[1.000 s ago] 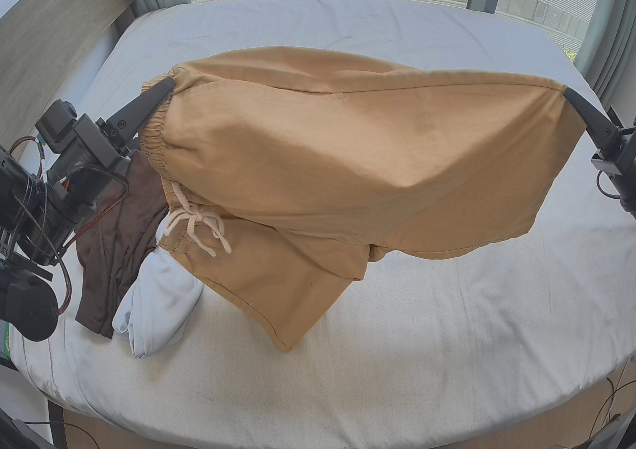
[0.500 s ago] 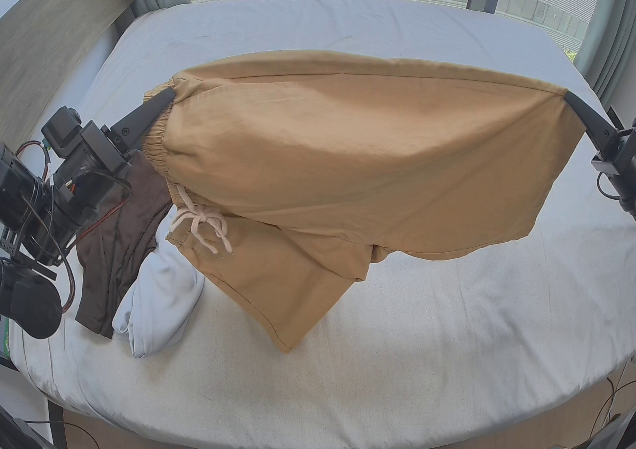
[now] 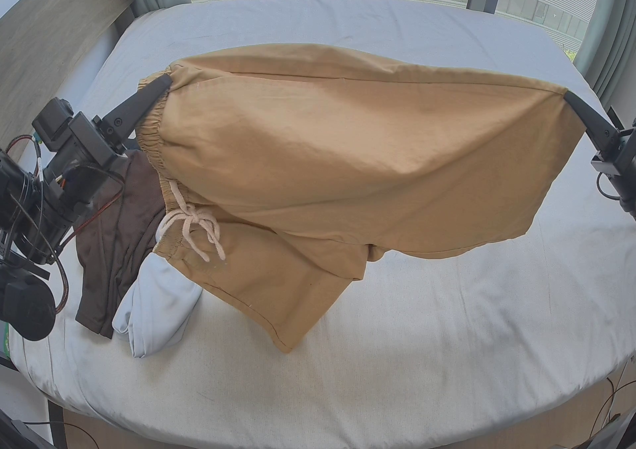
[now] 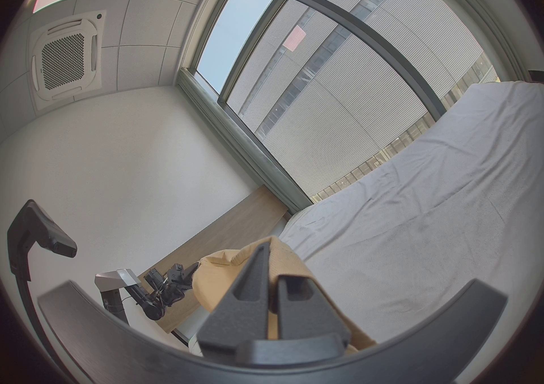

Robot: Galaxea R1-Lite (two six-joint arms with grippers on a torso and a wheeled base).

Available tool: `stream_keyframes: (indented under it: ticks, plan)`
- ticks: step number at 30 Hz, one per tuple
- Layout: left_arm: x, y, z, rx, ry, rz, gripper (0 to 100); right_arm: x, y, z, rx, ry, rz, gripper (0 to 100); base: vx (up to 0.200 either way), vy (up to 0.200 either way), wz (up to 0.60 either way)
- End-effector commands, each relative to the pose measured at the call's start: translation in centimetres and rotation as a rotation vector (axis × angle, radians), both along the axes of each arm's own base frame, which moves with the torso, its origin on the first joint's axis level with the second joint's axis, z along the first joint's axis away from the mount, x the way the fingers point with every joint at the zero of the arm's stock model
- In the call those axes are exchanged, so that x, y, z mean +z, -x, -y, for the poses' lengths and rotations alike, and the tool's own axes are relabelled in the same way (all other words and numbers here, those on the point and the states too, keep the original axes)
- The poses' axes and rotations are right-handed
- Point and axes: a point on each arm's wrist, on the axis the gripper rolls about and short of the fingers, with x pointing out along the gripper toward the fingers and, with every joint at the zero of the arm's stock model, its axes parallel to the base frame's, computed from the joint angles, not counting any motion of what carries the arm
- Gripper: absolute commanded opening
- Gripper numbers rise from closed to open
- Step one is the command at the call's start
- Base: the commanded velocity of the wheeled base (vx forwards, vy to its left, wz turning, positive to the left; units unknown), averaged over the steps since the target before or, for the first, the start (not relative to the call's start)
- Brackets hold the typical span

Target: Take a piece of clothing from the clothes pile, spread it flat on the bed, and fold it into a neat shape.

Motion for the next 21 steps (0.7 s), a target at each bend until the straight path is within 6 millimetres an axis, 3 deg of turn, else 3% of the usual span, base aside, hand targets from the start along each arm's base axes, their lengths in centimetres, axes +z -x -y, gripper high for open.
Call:
stream_keyframes:
  ticks: [1, 12, 21]
  plan:
    - [0.3, 0.3, 0.0, -0.004, 0.004, 0.013, 0, 0.8, 0.8, 0.0, 0.008, -0.007, 0.031, 0, 0.0, 0.0, 0.0]
    - [-0.7, -0.5, 0.0, 0.005, -0.006, -0.027, 0, 1.3, 1.4, -0.2, 0.026, -0.014, 0.044, 0, 0.0, 0.0, 0.0]
    - [-0.7, -0.6, -0.1, 0.012, -0.004, -0.027, 0, -2.7, -1.3, -2.2, 0.08, 0.035, -0.087, 0, 0.0, 0.0, 0.0]
